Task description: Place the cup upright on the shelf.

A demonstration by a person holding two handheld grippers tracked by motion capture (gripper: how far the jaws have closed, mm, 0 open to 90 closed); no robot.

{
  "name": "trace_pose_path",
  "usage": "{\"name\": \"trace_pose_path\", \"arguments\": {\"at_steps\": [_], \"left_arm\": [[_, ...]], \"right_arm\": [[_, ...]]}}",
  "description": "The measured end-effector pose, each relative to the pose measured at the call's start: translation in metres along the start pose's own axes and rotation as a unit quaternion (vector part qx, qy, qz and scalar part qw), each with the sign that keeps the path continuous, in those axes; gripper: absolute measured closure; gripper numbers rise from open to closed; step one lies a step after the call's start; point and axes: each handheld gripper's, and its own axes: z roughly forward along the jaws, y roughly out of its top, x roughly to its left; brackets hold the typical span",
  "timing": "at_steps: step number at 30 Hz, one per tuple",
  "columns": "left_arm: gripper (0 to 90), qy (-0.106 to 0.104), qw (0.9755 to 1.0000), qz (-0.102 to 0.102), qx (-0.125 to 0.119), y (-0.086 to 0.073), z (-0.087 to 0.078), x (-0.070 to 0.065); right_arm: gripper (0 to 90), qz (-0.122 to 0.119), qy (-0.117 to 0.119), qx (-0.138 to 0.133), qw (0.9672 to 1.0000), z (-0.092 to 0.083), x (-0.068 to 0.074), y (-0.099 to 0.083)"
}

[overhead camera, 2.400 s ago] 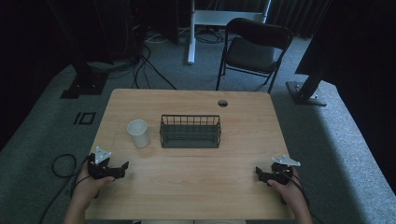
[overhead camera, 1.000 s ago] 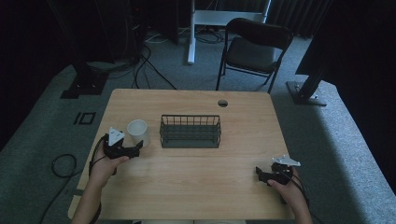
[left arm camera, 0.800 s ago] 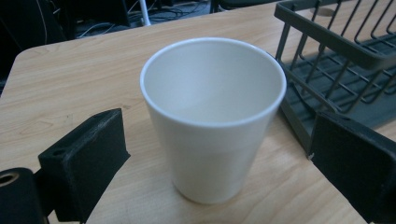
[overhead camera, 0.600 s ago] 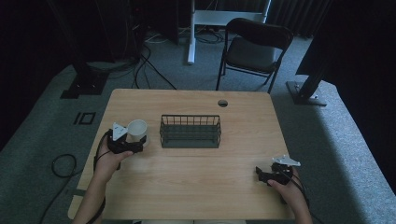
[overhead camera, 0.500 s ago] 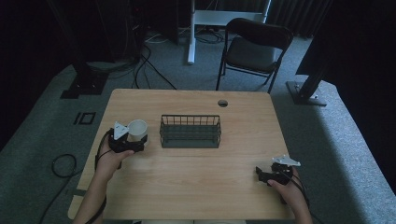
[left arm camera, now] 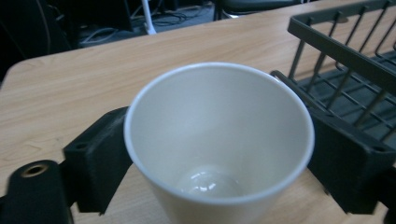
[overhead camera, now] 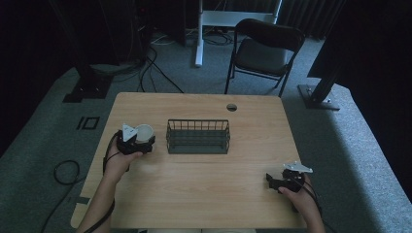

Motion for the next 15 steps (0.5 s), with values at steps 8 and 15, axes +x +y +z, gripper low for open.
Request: {"name": "trace_pose_path", "arguments": {"at_steps": [8,15], "left_arm": [[19.2,-0.002,1.0,0.004,0.001,0.0013,0.0018,-0.0008],[19.5,-0.005,1.0,0.002,-0.001,0.0059,-0.0022,-0.0006]], "right_arm": [[11.1,0.0,0.0,0.0,1.0,0.0,0.0,0.0],[11.1,0.0,0.0,0.0,1.0,0.0,0.0,0.0]]}}
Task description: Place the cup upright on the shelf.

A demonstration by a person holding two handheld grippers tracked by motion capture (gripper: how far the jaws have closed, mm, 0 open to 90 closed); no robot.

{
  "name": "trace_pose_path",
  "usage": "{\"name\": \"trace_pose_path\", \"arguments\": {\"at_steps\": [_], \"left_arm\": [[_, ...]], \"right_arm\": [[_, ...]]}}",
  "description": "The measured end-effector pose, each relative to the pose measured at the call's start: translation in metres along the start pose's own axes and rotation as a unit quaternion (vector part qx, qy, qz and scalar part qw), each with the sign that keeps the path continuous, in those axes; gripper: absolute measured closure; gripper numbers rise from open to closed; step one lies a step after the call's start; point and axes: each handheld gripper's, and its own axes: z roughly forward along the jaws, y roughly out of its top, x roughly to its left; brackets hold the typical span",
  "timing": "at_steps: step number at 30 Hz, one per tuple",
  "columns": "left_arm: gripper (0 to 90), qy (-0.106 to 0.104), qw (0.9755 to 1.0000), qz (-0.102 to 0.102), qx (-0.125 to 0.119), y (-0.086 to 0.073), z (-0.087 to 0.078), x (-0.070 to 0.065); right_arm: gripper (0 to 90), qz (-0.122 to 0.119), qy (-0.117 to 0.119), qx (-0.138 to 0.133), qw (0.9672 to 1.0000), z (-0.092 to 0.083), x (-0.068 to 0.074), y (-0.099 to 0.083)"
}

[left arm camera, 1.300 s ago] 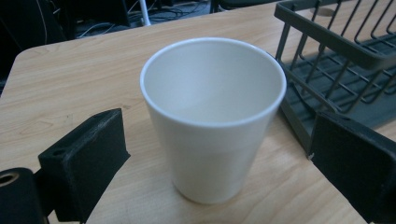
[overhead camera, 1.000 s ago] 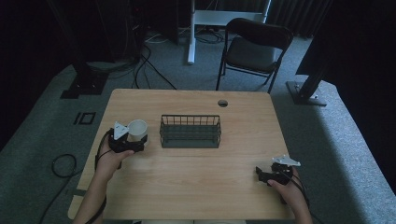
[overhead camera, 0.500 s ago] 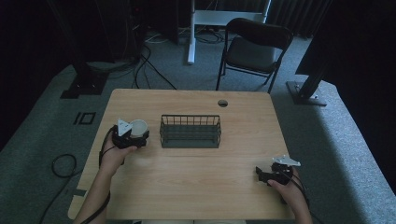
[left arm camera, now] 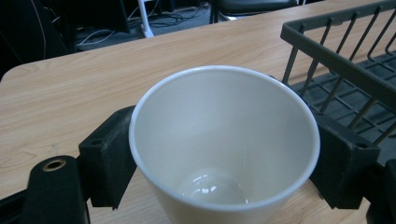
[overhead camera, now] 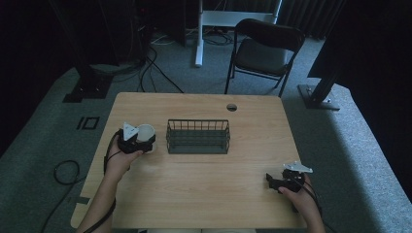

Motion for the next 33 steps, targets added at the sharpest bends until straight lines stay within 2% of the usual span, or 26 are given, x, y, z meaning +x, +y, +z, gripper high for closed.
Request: {"name": "trace_pose_path", "arguments": {"at_steps": [9,17,22,30,31,32,33], "left_arm": [[19.5,-0.001,1.0,0.0,-0.009,0.018,-0.015,0.001],[19.6,-0.001,0.9996,0.012,-0.027,0.047,-0.029,-0.002],[19.6,0.0,0.9992,0.021,-0.036,0.06,-0.033,-0.005],[19.6,-0.004,0.9974,0.035,-0.062,0.094,-0.041,-0.013],[19.6,-0.007,0.9968,0.04,-0.069,0.103,-0.043,-0.017],[19.6,-0.007,0.9968,0.04,-0.069,0.103,-0.043,-0.017],[19.6,-0.011,0.9961,0.045,-0.075,0.111,-0.044,-0.021]], "right_arm": [[11.1,0.0,0.0,0.0,1.0,0.0,0.0,0.0],[11.1,0.0,0.0,0.0,1.0,0.0,0.0,0.0],[11.1,0.0,0.0,0.0,1.0,0.0,0.0,0.0],[11.1,0.0,0.0,0.0,1.0,0.0,0.0,0.0],[11.1,0.0,0.0,0.0,1.0,0.0,0.0,0.0],[11.1,0.0,0.0,0.0,1.0,0.0,0.0,0.0],[11.1,0.0,0.0,0.0,1.0,0.0,0.0,0.0]]}}
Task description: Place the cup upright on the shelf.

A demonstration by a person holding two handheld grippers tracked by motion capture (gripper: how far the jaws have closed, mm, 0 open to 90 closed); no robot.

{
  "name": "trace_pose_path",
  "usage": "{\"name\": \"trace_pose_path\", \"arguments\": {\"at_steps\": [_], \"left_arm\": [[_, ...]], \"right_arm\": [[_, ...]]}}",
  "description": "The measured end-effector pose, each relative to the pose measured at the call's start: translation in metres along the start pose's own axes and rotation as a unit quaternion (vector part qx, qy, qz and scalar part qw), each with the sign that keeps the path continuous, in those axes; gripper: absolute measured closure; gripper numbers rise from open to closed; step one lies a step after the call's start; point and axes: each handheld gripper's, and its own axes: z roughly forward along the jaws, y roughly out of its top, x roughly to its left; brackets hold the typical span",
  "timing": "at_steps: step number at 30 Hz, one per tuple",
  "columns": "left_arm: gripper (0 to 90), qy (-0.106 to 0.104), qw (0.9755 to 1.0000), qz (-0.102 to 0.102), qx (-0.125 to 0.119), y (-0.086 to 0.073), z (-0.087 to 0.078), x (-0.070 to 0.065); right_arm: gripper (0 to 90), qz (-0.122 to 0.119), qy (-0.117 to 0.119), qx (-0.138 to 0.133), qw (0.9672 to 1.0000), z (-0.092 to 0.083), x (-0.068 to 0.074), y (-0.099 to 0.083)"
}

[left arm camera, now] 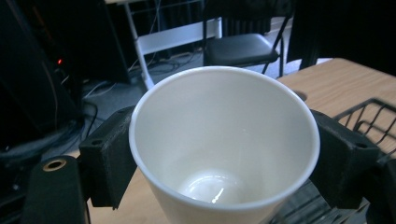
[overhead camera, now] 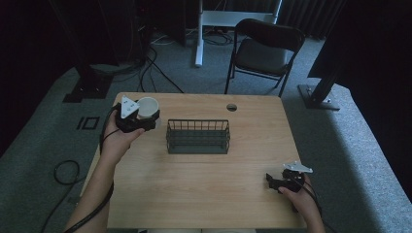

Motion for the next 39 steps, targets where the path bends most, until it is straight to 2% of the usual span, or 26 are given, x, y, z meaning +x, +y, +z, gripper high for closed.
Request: {"name": "trace_pose_path", "arguments": {"at_steps": [5,8,9,10,11,12,13,20,22,25,26,27,30,34,39], "left_arm": [[19.6,-0.013,0.9998,0.005,-0.012,0.014,0.003,-0.01],[19.6,-0.03,0.9993,0.014,-0.018,0.026,0.008,-0.023],[19.6,-0.03,0.9993,0.014,-0.018,0.026,0.008,-0.023],[19.6,-0.04,0.9989,0.016,-0.022,0.031,0.01,-0.03],[19.6,-0.04,0.9989,0.016,-0.022,0.031,0.01,-0.03],[19.6,-0.05,0.9983,0.016,-0.025,0.035,0.014,-0.037],[19.6,-0.05,0.9983,0.016,-0.025,0.035,0.014,-0.037],[19.6,-0.082,0.9959,0.024,-0.027,0.044,0.027,-0.061],[19.6,-0.099,0.9944,0.026,-0.027,0.044,0.033,-0.072],[19.6,-0.11,0.9931,0.028,-0.03,0.043,0.039,-0.079],[19.6,-0.119,0.9921,0.025,-0.028,0.041,0.045,-0.086],[19.6,-0.119,0.9921,0.025,-0.028,0.041,0.045,-0.086],[19.6,-0.132,0.9905,0.03,-0.021,0.036,0.056,-0.099],[19.6,-0.139,0.9897,0.029,-0.015,0.03,0.067,-0.108],[19.6,-0.147,0.9887,0.03,-0.005,0.022,0.075,-0.115]], "right_arm": [[11.1,0.0,0.0,0.0,1.0,0.0,0.0,0.0],[11.1,0.0,0.0,0.0,1.0,0.0,0.0,0.0],[11.1,0.0,0.0,0.0,1.0,0.0,0.0,0.0],[11.1,0.0,0.0,0.0,1.0,0.0,0.0,0.0],[11.1,0.0,0.0,0.0,1.0,0.0,0.0,0.0],[11.1,0.0,0.0,0.0,1.0,0.0,0.0,0.0],[11.1,0.0,0.0,0.0,1.0,0.0,0.0,0.0],[11.1,0.0,0.0,0.0,1.0,0.0,0.0,0.0],[11.1,0.0,0.0,0.0,1.0,0.0,0.0,0.0],[11.1,0.0,0.0,0.0,1.0,0.0,0.0,0.0],[11.1,0.0,0.0,0.0,1.0,0.0,0.0,0.0],[11.1,0.0,0.0,0.0,1.0,0.0,0.0,0.0],[11.1,0.0,0.0,0.0,1.0,0.0,0.0,0.0],[11.1,0.0,0.0,0.0,1.0,0.0,0.0,0.0],[11.1,0.0,0.0,0.0,1.0,0.0,0.0,0.0]]}}
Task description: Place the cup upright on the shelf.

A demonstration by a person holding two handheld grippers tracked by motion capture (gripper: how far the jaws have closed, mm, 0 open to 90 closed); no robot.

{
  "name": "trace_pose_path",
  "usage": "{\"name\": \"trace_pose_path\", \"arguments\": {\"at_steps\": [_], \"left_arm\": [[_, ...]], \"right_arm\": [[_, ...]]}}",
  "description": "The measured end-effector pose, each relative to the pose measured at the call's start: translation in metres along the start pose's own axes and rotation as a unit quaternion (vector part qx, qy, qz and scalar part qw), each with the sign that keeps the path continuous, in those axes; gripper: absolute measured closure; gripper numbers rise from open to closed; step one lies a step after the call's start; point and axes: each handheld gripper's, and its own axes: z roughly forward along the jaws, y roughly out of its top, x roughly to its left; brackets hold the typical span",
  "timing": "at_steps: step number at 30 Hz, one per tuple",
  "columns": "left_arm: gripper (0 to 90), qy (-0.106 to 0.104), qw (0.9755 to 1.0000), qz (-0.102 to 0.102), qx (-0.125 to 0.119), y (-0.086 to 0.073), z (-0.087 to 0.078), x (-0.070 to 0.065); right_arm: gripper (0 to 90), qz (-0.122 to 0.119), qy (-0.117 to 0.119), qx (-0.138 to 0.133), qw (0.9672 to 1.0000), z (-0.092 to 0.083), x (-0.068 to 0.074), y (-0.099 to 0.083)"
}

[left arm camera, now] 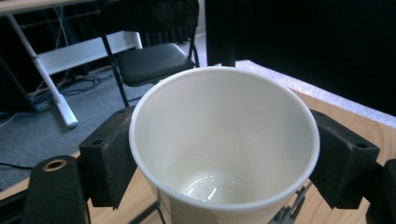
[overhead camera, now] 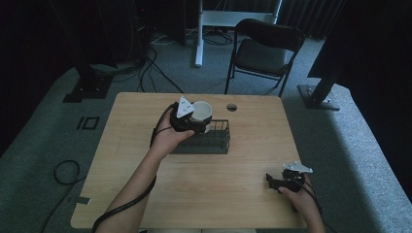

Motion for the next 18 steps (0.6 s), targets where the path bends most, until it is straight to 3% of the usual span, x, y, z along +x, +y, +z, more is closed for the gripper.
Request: {"name": "trace_pose_path", "arguments": {"at_steps": [18], "left_arm": [[19.7,-0.01,0.9995,-0.012,0.029,-0.031,0.028,-0.002]], "right_arm": [[11.1,0.0,0.0,0.0,1.0,0.0,0.0,0.0]]}}
